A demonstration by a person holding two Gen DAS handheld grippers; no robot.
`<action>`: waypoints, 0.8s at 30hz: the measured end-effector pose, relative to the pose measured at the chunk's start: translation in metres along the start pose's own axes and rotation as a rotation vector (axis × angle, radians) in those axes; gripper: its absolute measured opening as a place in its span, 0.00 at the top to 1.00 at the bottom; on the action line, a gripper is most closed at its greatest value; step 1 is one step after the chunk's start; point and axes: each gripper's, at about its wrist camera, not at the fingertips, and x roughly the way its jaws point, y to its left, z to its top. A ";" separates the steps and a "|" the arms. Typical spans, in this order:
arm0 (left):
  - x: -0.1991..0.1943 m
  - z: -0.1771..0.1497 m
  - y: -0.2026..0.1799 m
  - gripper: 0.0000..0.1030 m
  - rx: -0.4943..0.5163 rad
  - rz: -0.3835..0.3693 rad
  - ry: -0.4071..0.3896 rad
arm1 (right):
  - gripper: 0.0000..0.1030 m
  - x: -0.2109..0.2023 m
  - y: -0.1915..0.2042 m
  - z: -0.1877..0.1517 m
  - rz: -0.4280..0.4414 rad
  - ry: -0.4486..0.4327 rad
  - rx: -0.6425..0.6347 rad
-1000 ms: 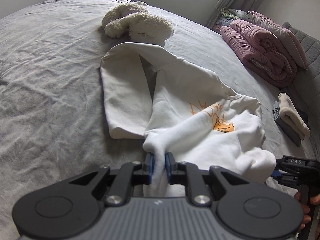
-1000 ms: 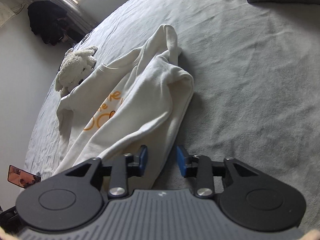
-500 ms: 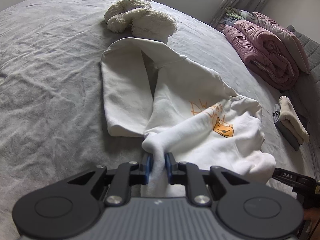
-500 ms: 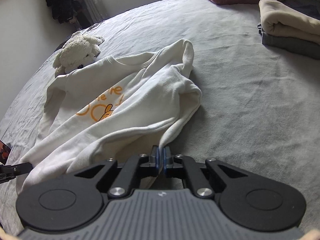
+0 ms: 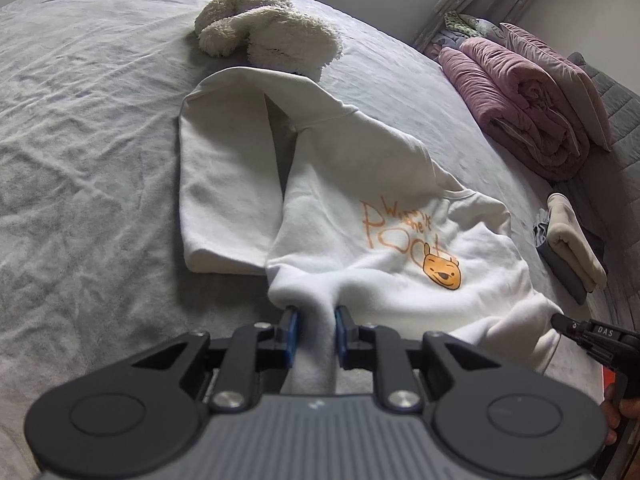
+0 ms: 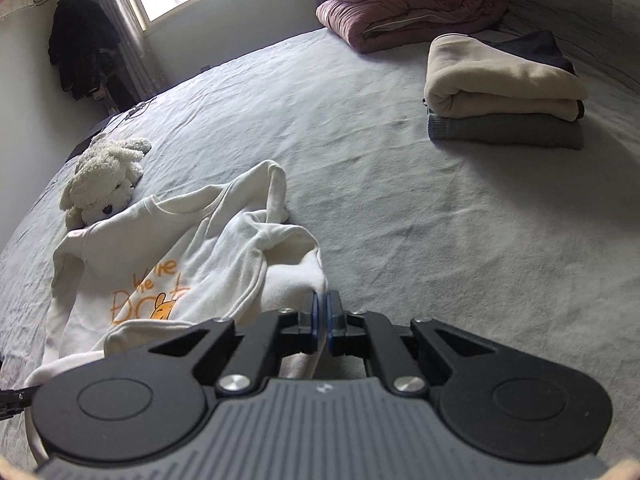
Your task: Fold clothes
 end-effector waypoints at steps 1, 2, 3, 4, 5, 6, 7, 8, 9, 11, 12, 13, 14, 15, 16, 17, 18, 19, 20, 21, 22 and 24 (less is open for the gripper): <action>0.001 0.001 0.000 0.82 0.004 -0.008 0.000 | 0.96 -0.001 -0.002 0.003 -0.018 -0.015 0.001; 0.001 0.002 -0.001 0.82 0.011 -0.020 0.000 | 0.96 -0.002 -0.005 0.005 -0.037 -0.031 0.000; 0.002 0.003 -0.001 0.81 0.018 -0.030 0.000 | 0.96 -0.003 -0.008 0.008 -0.062 -0.051 -0.002; 0.002 0.004 -0.001 0.80 0.022 -0.039 0.000 | 0.96 -0.004 -0.011 0.011 -0.083 -0.069 -0.004; 0.002 0.006 -0.001 0.79 0.027 -0.047 0.000 | 0.96 -0.005 -0.015 0.014 -0.109 -0.092 -0.006; 0.003 0.007 -0.001 0.79 0.031 -0.057 0.001 | 0.96 -0.006 -0.019 0.018 -0.139 -0.119 -0.008; 0.003 0.008 0.000 0.78 0.034 -0.068 0.003 | 0.96 -0.006 -0.023 0.020 -0.159 -0.135 -0.009; 0.003 0.009 0.000 0.77 0.036 -0.076 0.003 | 0.96 -0.006 -0.027 0.023 -0.178 -0.150 -0.009; 0.003 0.010 0.001 0.75 0.037 -0.080 0.002 | 0.96 -0.005 -0.030 0.025 -0.196 -0.165 -0.011; 0.003 0.011 0.003 0.75 0.033 -0.087 0.001 | 0.96 -0.004 -0.034 0.029 -0.222 -0.192 -0.025; 0.004 0.012 0.004 0.74 0.030 -0.090 0.001 | 0.96 -0.002 -0.035 0.030 -0.230 -0.206 -0.040; 0.004 0.012 0.005 0.74 0.027 -0.092 0.001 | 0.96 0.000 -0.035 0.031 -0.237 -0.220 -0.055; 0.005 0.012 0.006 0.74 0.024 -0.090 0.002 | 0.96 0.001 -0.035 0.032 -0.244 -0.234 -0.070; 0.005 0.012 0.006 0.74 0.022 -0.086 0.003 | 0.96 0.003 -0.035 0.033 -0.251 -0.248 -0.085; 0.006 0.012 0.007 0.74 0.022 -0.083 0.004 | 0.96 0.004 -0.035 0.034 -0.259 -0.262 -0.099; 0.007 0.012 0.008 0.74 0.020 -0.084 0.004 | 0.96 0.006 -0.036 0.034 -0.266 -0.276 -0.114; 0.007 0.013 0.009 0.74 0.017 -0.087 0.002 | 0.96 0.008 -0.036 0.035 -0.273 -0.290 -0.129; 0.007 0.013 0.010 0.74 0.013 -0.090 0.001 | 0.96 0.009 -0.036 0.036 -0.280 -0.304 -0.144; 0.007 0.014 0.010 0.74 0.008 -0.096 0.001 | 0.96 0.011 -0.036 0.037 -0.287 -0.318 -0.159; 0.007 0.014 0.011 0.74 0.001 -0.104 0.002 | 0.96 0.013 -0.037 0.038 -0.295 -0.332 -0.174; 0.008 0.015 0.012 0.74 -0.006 -0.111 0.004 | 0.96 0.014 -0.037 0.039 -0.302 -0.346 -0.189; 0.009 0.016 0.012 0.74 -0.015 -0.122 0.007 | 0.96 0.018 -0.037 0.041 -0.316 -0.374 -0.219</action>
